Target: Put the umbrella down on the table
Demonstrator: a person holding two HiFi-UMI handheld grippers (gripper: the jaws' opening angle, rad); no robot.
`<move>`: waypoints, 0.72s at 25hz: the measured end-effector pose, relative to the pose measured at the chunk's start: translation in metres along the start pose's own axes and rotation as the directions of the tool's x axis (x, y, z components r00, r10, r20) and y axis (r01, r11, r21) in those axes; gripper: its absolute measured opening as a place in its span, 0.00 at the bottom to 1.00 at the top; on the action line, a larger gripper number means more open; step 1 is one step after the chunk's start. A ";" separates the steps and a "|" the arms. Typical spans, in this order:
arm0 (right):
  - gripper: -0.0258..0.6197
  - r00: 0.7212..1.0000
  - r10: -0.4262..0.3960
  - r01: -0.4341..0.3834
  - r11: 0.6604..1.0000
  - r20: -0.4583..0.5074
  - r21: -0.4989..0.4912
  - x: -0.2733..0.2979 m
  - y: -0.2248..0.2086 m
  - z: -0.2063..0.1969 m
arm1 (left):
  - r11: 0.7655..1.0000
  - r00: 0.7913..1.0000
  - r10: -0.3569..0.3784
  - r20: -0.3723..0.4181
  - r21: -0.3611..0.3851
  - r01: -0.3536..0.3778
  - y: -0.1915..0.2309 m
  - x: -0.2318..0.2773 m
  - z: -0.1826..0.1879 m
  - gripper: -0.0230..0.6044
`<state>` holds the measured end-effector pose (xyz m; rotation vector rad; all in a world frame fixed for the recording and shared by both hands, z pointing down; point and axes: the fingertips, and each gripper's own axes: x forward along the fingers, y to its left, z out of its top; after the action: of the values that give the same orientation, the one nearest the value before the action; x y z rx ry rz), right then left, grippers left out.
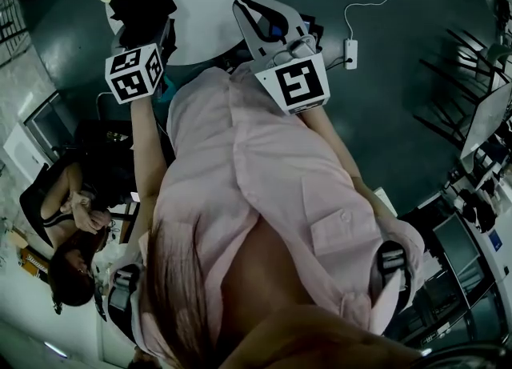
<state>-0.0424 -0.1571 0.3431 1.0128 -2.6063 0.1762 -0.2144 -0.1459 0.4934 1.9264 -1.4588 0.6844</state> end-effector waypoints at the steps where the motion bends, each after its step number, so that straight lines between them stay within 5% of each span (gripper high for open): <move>1: 0.10 1.000 -0.013 0.013 1.000 -0.004 0.005 -0.004 -0.003 -0.001 | 1.000 1.000 -0.013 -0.026 0.007 0.013 -0.004 0.012 -0.003 0.54; 10: 0.10 0.996 -0.077 0.078 0.997 -0.042 0.019 -0.002 -0.009 -0.006 | 0.995 0.973 -0.070 -0.221 0.054 0.084 -0.004 0.102 -0.031 0.54; 18: 0.10 0.995 -0.075 0.074 0.997 -0.061 -0.003 0.004 -0.007 -0.003 | 0.998 0.943 -0.031 -0.332 0.044 0.048 0.006 0.137 -0.052 0.54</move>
<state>-0.0398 -0.1637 0.3475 1.0852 -2.5094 0.1844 -0.1867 -0.1971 0.6285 1.7689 -1.1996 0.9824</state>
